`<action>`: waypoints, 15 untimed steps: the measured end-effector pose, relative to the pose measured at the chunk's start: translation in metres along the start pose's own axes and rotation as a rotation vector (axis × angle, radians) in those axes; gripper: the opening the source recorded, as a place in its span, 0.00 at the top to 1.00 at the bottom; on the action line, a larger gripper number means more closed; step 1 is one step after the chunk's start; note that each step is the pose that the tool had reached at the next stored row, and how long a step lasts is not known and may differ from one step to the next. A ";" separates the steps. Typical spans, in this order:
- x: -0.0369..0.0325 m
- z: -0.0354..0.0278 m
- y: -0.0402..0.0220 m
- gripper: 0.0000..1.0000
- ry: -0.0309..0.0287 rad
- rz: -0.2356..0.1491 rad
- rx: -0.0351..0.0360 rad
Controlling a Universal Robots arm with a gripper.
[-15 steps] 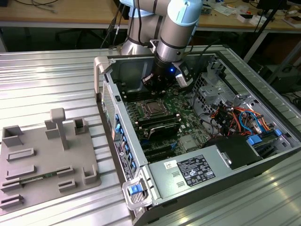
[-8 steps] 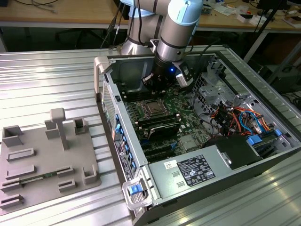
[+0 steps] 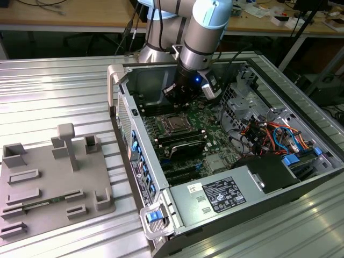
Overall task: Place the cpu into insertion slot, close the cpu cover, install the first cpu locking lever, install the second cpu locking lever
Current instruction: 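Install the first cpu locking lever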
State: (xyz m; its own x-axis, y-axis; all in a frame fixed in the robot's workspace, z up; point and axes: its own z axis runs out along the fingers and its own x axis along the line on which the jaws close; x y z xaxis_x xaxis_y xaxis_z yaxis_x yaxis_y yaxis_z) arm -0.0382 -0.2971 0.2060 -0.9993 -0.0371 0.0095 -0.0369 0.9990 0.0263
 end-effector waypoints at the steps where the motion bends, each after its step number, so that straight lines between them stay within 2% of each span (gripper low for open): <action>1: 0.0000 0.0000 0.0000 0.89 0.0000 0.000 0.0000; 8: 0.0001 0.0001 -0.0031 0.89 0.0002 0.000 0.0001; 15: 0.0000 0.0045 -0.0032 0.89 0.0003 0.000 0.0001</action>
State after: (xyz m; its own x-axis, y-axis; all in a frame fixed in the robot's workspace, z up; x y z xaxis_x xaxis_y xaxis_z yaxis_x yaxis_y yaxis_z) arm -0.0381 -0.3002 0.2014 -0.9993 -0.0371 0.0098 -0.0369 0.9990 0.0263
